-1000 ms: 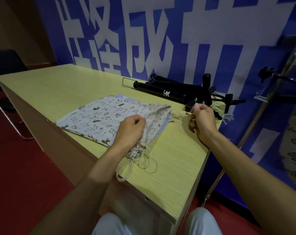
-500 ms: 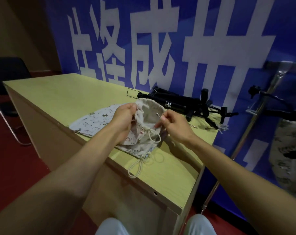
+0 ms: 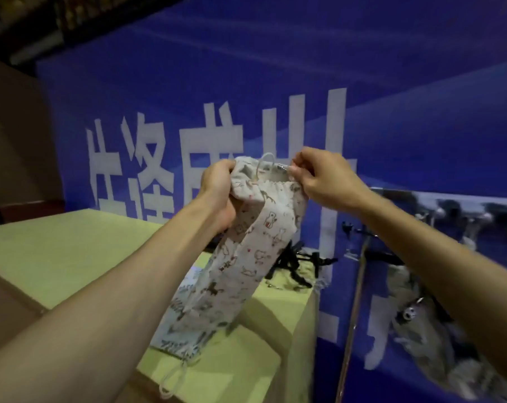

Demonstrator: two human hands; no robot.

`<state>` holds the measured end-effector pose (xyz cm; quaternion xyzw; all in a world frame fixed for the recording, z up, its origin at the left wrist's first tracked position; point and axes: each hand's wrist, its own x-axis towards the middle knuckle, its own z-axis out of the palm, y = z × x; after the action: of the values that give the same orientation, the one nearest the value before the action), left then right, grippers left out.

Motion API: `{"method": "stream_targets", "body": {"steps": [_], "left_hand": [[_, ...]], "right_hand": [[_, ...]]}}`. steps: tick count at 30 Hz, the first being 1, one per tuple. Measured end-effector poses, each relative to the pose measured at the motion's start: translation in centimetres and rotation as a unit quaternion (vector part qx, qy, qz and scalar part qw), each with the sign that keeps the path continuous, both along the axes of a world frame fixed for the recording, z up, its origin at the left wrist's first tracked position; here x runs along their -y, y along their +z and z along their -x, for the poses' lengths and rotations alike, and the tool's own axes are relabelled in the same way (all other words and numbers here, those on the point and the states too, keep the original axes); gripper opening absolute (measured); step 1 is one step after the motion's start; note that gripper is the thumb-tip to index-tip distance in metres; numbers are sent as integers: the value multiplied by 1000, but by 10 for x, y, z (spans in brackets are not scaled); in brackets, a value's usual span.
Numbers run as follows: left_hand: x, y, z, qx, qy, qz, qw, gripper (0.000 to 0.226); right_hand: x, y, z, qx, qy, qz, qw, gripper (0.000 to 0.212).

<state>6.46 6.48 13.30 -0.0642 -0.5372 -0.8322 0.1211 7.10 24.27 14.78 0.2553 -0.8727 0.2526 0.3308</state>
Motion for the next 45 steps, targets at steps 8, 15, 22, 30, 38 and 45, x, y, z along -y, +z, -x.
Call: {"method": "stream_targets", "body": {"steps": [8,15,22,30,38,45], "left_hand": [[-129,24,-24,-71,-74,162,981,23],[-188,-29,-21,-78,20,422,903,23],[-181,-55,-18,-114,39,505,855,31],[-116,-105,-8,-78,-6,568,819,38],[-41,-152,41,-47,-28,614,787,40],[2,-184,84,18,-32,549,835,30]], "right_hand": [[-127,60,-59,49,-114,-147,981,17],[-188,26,-73,172,-183,-265,931,17],[-195,13,-71,190,-165,-211,945,19],[-138,-39,-29,293,-26,-186,938,21],[-86,-83,50,287,-6,-150,946,15],[-43,-115,124,208,-16,-130,969,14]]}}
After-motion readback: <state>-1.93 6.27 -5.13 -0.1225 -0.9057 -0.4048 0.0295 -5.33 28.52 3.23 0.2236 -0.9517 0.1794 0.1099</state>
